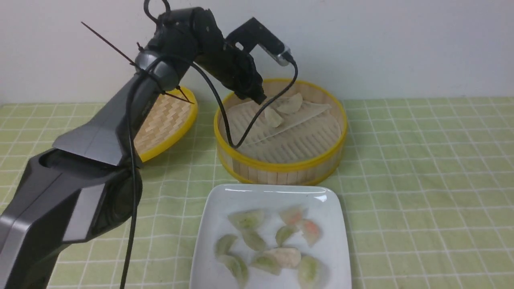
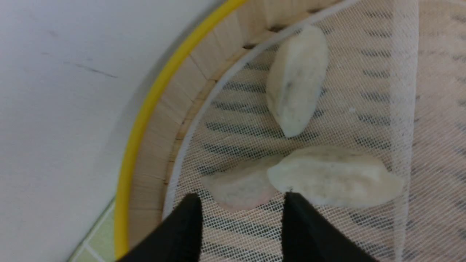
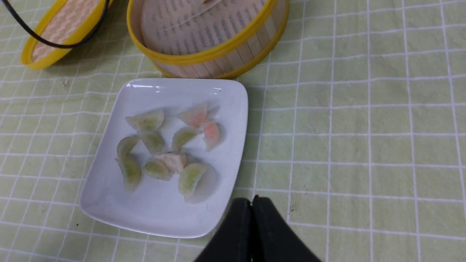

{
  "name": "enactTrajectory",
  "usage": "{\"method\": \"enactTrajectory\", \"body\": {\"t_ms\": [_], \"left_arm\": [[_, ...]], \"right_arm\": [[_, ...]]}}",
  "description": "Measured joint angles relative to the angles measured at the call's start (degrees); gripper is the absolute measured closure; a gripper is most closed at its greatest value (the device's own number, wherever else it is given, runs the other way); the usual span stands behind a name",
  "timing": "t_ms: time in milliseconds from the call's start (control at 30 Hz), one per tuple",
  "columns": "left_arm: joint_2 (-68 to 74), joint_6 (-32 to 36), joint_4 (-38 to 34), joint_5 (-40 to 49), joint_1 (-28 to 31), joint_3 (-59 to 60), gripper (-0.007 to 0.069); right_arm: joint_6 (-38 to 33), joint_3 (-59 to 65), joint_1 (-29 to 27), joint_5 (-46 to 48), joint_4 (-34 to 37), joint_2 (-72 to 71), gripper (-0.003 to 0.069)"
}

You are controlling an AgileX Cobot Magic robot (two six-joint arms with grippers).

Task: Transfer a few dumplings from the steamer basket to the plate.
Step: Use the left arm to grab a dumpling from the steamer

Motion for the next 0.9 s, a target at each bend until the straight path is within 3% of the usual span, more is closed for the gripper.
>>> {"method": "enactTrajectory", "body": {"t_ms": [233, 500, 600, 667, 700, 767, 900], "left_arm": [[4.78, 3.02, -2.34, -3.99, 0.05, 0.04, 0.0139], [6.6, 4.12, -4.61, -7.02, 0.05, -0.16, 0.0118], [6.94, 5.37, -5.32, -6.77, 0.05, -0.5, 0.0195], [6.99, 6.12, -5.6, -6.34, -0.02, -0.5, 0.0331], [6.99, 6.45, -5.38, -6.61, -0.15, -0.68, 0.0437], [6.99, 6.51, -4.91, -6.03, -0.15, -1.07, 0.054], [6.21, 5.11, -3.32, 0.74, -0.21, -2.28, 0.0622]], "right_arm": [[2.6, 0.0, 0.0, 0.0, 0.0, 0.0, 0.0673], [4.98, 0.0, 0.0, 0.0, 0.06, 0.0, 0.0673], [5.12, 0.0, 0.0, 0.0, 0.06, 0.0, 0.0673], [5.12, 0.0, 0.0, 0.0, 0.06, 0.0, 0.0673], [5.12, 0.0, 0.0, 0.0, 0.06, 0.0, 0.0673], [5.14, 0.0, 0.0, 0.0, 0.01, 0.0, 0.0673], [5.14, 0.0, 0.0, 0.0, 0.01, 0.0, 0.0673]]}}
